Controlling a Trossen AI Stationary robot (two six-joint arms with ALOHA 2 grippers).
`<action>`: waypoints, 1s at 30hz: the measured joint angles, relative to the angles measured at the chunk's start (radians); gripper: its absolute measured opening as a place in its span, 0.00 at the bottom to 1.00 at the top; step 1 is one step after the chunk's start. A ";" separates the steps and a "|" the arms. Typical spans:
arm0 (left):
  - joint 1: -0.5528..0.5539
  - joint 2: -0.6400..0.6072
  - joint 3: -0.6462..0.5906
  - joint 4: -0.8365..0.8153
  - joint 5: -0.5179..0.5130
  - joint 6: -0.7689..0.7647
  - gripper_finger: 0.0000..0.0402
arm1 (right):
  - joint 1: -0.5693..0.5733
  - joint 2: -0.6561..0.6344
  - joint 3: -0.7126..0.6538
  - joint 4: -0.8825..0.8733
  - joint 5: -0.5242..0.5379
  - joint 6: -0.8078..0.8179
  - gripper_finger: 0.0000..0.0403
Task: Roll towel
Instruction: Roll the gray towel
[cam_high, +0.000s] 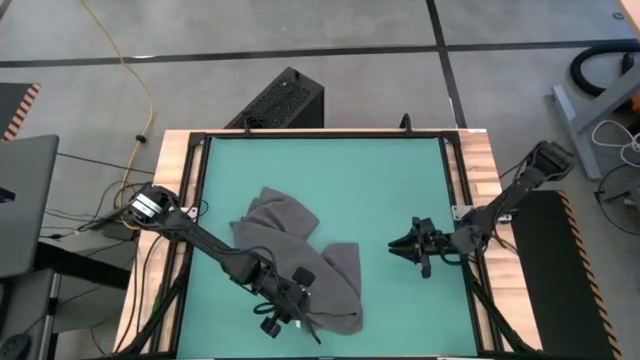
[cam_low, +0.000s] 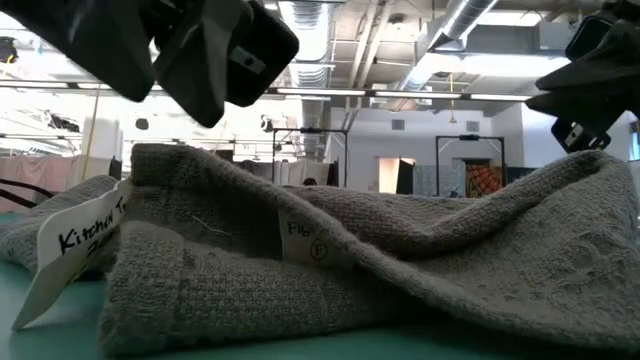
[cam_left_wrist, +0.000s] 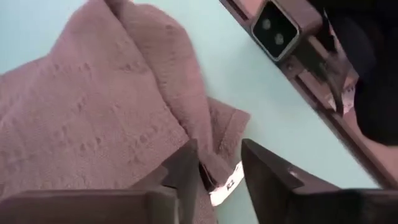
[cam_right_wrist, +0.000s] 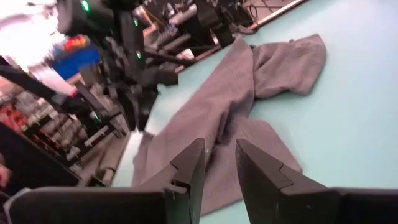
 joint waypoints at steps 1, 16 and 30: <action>0.000 0.003 0.000 -0.001 -0.004 -0.021 0.33 | 0.002 0.014 0.007 -0.001 0.000 0.000 0.30; -0.026 0.098 0.067 -0.008 -0.116 -0.100 0.25 | -0.024 0.122 0.040 -0.008 0.000 -0.019 0.30; -0.043 0.100 0.269 -0.274 -0.041 -0.073 0.04 | -0.024 0.121 0.039 -0.003 -0.001 -0.019 0.30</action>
